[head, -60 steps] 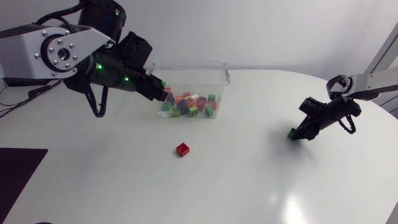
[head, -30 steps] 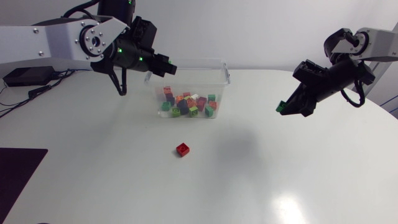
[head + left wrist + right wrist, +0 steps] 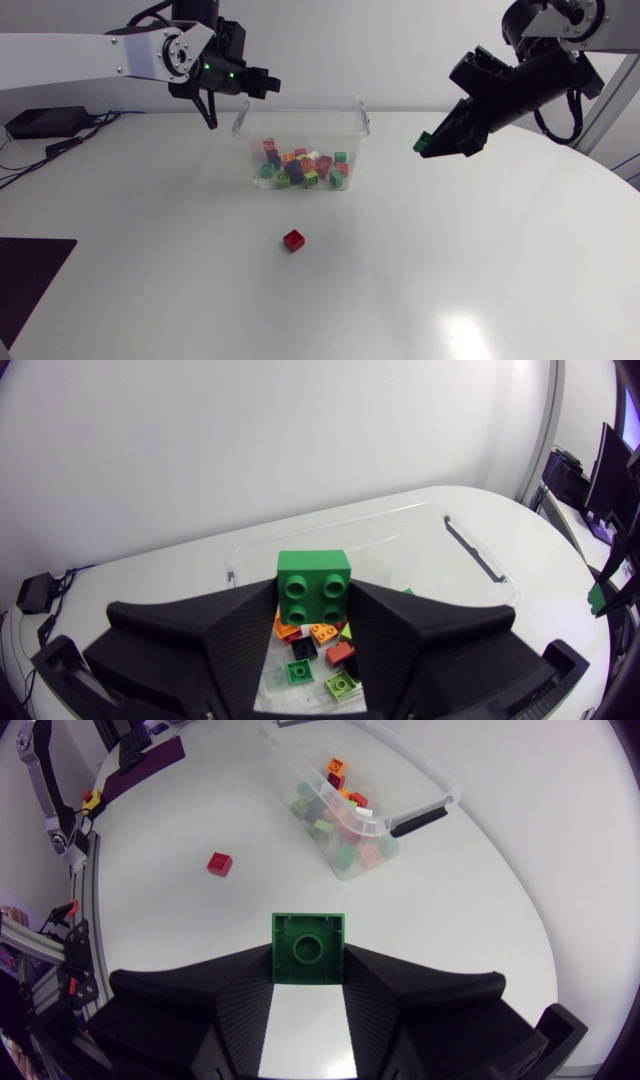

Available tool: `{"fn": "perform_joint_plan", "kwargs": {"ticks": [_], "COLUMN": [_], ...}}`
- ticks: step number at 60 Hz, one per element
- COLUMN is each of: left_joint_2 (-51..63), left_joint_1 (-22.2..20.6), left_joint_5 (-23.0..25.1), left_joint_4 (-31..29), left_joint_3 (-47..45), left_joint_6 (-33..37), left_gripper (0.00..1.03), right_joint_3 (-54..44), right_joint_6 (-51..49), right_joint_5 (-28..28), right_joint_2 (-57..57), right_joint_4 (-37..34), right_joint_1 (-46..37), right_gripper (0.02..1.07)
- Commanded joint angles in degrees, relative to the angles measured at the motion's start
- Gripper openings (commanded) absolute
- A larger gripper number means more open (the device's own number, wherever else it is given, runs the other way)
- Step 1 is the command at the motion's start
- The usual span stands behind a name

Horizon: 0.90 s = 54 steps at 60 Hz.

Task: Place the duplo bricks in the container

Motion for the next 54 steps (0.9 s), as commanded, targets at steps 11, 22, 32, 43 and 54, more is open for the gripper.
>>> {"fn": "perform_joint_plan", "kwargs": {"ticks": [11, 22, 32, 43, 54], "left_joint_2": [0.13, -9.09, -18.85, -25.27, -25.88], "left_joint_1": [0.14, 0.93, 1.28, -1.09, -4.08], "left_joint_5": [-0.07, 0.28, 4.06, 4.32, 5.55], "left_joint_4": [3.6, 1.58, -3.08, -5.28, -5.89], "left_joint_3": [-0.56, -8.38, -17.79, -27.63, -35.8], "left_joint_6": [-1.38, -0.33, 1.96, 6.44, 11.1], "left_gripper": [0.98, 0.98, 0.98, 0.98, 0.98], "right_joint_3": [7.75, 15.49, 19.88, 23.84, 26.12], "right_joint_6": [7.53, 14.3, 19.31, 23.27, 26.52], "right_joint_5": [-0.65, -0.65, -0.65, -0.03, 0.15], "right_joint_2": [-0.61, 2.38, 5.72, 10.03, 13.37], "right_joint_4": [-0.62, 1.58, 4.92, 8.43, 12.74], "right_joint_1": [4.25, 6.98, 8.91, 10.06, 10.06], "right_gripper": [0.28, 0.28, 0.28, 0.28, 0.28]}}
